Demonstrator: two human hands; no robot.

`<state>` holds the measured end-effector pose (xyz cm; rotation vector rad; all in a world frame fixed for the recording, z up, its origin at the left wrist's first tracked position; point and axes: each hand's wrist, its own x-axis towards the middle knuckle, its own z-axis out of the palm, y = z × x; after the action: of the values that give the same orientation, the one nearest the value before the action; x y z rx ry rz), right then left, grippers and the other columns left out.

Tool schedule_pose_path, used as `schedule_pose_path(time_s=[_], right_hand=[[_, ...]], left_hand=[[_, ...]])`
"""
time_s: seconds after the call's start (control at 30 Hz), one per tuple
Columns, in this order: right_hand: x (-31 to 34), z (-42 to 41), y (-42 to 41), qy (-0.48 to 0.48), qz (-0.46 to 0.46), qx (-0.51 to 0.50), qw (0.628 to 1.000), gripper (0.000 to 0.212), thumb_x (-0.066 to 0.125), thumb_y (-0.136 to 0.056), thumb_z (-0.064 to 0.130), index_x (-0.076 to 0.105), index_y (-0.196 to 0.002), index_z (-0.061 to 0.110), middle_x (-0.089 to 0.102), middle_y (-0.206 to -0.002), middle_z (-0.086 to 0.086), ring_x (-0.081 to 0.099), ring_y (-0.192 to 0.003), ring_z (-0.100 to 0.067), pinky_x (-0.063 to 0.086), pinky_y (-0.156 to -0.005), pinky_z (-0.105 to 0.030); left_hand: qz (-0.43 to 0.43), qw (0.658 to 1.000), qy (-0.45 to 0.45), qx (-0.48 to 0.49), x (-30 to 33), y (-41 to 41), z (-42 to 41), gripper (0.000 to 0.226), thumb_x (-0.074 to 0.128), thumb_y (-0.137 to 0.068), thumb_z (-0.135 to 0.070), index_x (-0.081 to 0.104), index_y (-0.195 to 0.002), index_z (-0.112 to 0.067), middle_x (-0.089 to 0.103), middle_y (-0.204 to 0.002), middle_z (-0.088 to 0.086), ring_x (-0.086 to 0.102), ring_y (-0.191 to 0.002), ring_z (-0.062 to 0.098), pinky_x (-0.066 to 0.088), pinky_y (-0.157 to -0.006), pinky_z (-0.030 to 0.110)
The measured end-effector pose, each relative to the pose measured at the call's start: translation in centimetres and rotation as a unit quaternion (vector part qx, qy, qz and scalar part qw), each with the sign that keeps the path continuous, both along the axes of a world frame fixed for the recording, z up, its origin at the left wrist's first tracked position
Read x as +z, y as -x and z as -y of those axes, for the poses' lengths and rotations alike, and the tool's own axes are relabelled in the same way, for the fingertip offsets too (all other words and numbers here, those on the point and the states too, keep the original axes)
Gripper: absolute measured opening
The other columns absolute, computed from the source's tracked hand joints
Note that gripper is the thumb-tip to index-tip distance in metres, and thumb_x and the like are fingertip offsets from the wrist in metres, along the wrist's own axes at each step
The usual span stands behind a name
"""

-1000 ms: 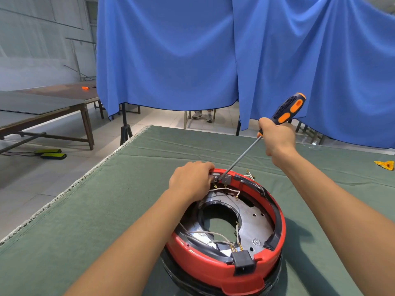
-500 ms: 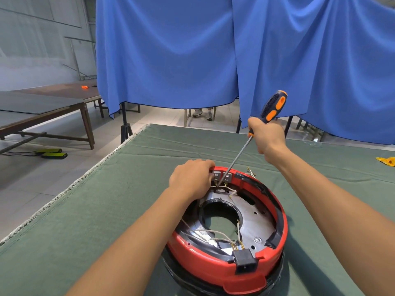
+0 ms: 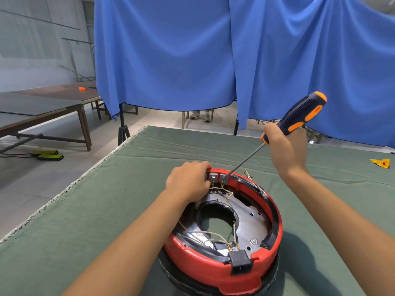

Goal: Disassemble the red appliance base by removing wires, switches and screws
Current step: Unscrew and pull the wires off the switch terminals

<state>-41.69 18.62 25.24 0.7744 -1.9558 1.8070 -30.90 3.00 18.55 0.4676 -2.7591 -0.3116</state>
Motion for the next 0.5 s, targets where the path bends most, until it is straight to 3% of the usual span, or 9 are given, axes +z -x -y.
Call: schedule_pose_path(time_s=[0.1,0.27,0.4,0.5], right_hand=[[-0.5,-0.4,-0.7,0.002,0.001,0.010,1.000,0.024,0.054,-0.068,0.022,0.041,-0.053,0.008,0.039,-0.048,0.006,0.035,-0.049,-0.010,0.033,-0.047,-0.022],[-1.2,-0.5,-1.1,0.032,-0.010,0.016,0.999,0.027,0.053,-0.067,0.019,0.045,-0.057,-0.004,0.043,-0.053,-0.004,0.038,-0.051,-0.011,0.034,-0.048,-0.020],[-1.4,-0.4,-1.2,0.041,0.001,0.023,0.999,0.023,0.053,-0.068,0.019,0.044,-0.055,0.001,0.042,-0.052,-0.002,0.037,-0.050,-0.011,0.034,-0.047,-0.019],[-1.6,-0.4,-1.2,0.051,-0.002,0.028,0.998,0.026,0.053,-0.068,0.018,0.048,-0.058,-0.006,0.044,-0.052,-0.005,0.039,-0.050,-0.010,0.036,-0.046,-0.018]], left_hand=[[0.004,1.000,-0.001,0.000,-0.1,-0.1,0.0,0.032,0.055,-0.084,-0.031,0.052,-0.116,-0.031,0.061,-0.114,-0.003,0.055,-0.105,0.024,0.036,-0.073,0.033],[-0.005,1.000,-0.007,0.001,-0.1,0.0,0.0,0.038,0.059,-0.082,-0.036,0.050,-0.119,-0.033,0.061,-0.116,-0.004,0.055,-0.105,0.022,0.036,-0.074,0.031],[-0.005,1.000,-0.013,0.005,-0.1,0.0,0.1,0.041,0.061,-0.081,-0.037,0.050,-0.120,-0.034,0.060,-0.117,-0.005,0.055,-0.106,0.021,0.037,-0.075,0.032],[0.000,1.000,-0.016,0.006,-0.1,0.1,0.1,0.044,0.062,-0.079,-0.037,0.050,-0.121,-0.035,0.060,-0.118,-0.006,0.055,-0.108,0.021,0.039,-0.078,0.033]])
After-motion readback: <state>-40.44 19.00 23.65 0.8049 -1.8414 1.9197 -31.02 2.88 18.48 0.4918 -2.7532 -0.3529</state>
